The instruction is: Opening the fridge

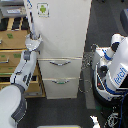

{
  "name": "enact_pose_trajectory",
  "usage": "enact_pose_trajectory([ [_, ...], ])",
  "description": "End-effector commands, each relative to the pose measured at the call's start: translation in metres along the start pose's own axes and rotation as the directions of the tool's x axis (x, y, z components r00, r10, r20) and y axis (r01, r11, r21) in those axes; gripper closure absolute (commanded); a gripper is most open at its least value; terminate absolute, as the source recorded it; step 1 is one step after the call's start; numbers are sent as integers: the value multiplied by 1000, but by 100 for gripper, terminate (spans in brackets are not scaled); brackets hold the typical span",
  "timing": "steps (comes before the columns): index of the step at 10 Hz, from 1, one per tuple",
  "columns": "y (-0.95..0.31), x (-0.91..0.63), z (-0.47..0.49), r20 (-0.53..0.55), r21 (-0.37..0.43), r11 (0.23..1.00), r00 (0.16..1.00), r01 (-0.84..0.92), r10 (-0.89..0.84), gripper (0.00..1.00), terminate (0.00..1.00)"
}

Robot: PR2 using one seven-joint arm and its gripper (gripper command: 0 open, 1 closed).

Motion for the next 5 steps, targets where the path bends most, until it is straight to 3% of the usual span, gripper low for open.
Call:
enact_pose_trajectory([
  [1,3,4,-61,-32,-85,996,999,37,-39,100,0],
  [5,5,1,-63,-31,-85,996,999,40,-43,100,0],
])
